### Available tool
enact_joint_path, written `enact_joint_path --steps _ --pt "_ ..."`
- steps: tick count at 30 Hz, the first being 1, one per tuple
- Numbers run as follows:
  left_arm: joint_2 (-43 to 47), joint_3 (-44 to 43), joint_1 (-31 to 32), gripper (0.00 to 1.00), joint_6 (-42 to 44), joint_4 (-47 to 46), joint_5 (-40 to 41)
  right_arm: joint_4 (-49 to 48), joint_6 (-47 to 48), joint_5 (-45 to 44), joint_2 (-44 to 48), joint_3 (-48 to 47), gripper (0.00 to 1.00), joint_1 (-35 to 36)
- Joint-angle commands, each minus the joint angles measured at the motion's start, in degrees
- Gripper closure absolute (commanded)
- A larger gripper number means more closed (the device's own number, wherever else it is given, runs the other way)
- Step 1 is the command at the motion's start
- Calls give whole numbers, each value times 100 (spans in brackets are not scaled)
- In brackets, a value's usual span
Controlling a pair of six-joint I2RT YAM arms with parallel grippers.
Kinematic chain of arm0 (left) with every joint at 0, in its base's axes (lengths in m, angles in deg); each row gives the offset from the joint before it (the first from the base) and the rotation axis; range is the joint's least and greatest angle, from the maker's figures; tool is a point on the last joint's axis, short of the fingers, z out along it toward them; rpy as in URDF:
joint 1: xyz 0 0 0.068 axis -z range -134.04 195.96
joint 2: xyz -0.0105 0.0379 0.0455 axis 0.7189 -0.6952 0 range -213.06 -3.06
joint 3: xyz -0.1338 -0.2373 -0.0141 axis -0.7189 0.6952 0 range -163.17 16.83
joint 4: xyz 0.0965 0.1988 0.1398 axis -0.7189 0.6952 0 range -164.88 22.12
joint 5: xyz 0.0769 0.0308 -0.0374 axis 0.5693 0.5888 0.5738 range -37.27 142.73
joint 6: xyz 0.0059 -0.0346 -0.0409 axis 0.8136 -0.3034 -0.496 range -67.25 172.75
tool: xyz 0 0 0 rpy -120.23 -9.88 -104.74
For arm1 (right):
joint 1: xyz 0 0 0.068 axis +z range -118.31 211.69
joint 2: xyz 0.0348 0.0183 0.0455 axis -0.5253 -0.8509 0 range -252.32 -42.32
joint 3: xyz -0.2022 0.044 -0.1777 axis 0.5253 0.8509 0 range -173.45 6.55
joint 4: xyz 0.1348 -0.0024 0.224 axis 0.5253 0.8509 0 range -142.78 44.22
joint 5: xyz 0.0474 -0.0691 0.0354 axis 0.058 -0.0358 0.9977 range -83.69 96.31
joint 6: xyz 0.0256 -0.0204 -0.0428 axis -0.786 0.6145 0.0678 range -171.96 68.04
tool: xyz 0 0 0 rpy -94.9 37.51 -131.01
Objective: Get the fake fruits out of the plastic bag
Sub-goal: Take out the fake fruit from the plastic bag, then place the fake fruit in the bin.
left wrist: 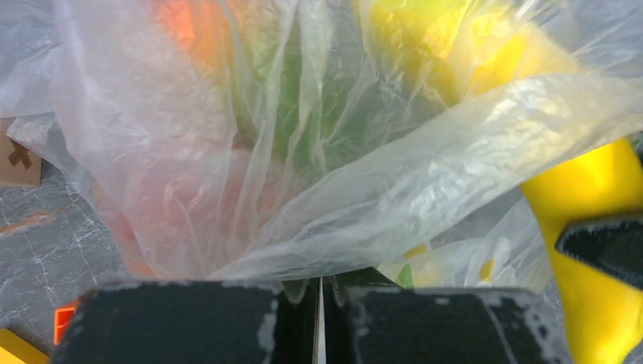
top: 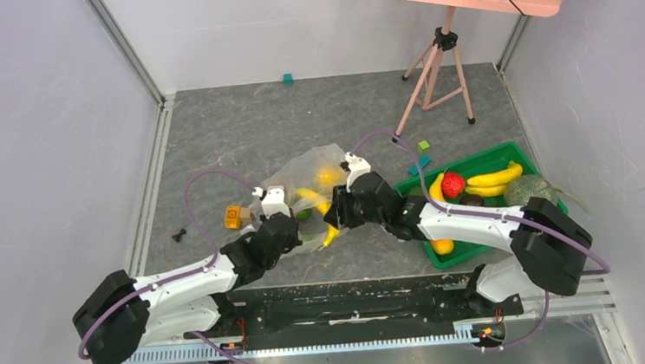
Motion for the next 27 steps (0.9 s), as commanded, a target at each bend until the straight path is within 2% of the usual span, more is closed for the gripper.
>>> enact_joint_path --steps 1,12,21,27 --pt "-49 3 8 98 -41 -249 128 535 275 283 409 330 74 -10" --pt "-72 -23 10 98 -24 -222 181 1892 825 -207 1638 848 72 -19" --pt "-99 -64 15 98 -11 -203 199 2063 1495 1280 2933 1323 75 -457" --pt "-65 -84 8 98 -3 -126 230 2179 1644 1619 3588 1312 76 -937"
